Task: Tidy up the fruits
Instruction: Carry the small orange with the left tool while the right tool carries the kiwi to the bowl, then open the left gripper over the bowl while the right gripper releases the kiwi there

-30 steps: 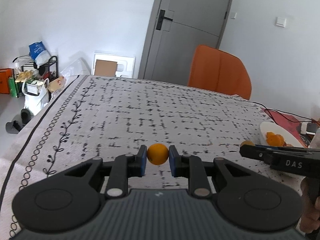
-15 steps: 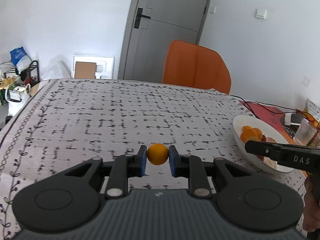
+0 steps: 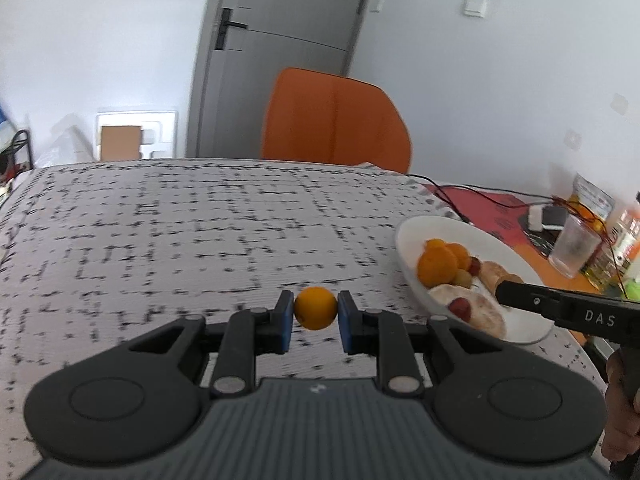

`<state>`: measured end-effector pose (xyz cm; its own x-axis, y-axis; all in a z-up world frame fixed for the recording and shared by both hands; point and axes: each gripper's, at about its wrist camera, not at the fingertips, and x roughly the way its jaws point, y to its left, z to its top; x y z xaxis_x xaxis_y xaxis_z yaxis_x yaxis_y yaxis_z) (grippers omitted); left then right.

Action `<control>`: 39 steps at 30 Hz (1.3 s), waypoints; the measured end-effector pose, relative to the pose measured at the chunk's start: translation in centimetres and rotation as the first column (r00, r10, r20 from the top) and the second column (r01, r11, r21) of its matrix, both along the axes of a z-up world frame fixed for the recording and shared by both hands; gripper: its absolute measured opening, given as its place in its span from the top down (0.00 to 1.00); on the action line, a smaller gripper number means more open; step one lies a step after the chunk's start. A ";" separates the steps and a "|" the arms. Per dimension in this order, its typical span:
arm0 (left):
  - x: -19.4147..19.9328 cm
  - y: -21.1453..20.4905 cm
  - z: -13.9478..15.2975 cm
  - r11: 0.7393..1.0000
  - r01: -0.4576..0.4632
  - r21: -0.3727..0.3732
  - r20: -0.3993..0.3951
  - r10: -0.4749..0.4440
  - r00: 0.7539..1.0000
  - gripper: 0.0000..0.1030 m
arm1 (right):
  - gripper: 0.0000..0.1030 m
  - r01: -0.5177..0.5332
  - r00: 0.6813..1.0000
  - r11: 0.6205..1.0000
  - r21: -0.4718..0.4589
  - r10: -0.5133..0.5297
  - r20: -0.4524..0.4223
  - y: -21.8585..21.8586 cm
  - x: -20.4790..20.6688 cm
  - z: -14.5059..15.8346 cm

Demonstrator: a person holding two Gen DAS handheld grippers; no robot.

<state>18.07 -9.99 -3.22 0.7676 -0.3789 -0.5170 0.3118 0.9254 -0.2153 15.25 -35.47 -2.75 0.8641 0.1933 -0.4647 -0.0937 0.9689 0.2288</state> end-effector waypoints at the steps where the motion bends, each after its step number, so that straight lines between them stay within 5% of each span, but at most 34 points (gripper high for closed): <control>1: 0.0 -0.5 0.0 1.000 0.011 0.002 0.001 -0.011 1.000 0.79 | 0.76 0.011 1.000 1.000 0.002 -0.011 -0.002 -0.4 -0.1 -0.1; 9: 0.0 -3.9 0.2 0.996 0.089 0.012 0.006 -0.089 0.996 0.79 | 0.75 0.064 0.998 0.998 0.014 -0.064 -0.010 -2.8 -1.0 -0.8; 13: 0.1 -5.4 0.4 0.993 0.118 0.018 0.004 -0.118 0.993 0.79 | 0.64 0.085 0.996 0.996 0.011 -0.085 0.008 -3.6 -1.4 -1.1; 39: -1.3 -15.6 1.4 0.941 0.323 0.098 0.020 -0.326 0.945 0.79 | 0.58 0.174 0.984 0.980 0.091 -0.178 0.029 -9.2 -5.7 -2.1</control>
<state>16.81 -25.56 -1.87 0.6293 -0.5627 -0.5361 0.6044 0.7879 -0.1175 9.55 -44.69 -4.88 0.9046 0.0753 -0.4195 0.0664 0.9473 0.3134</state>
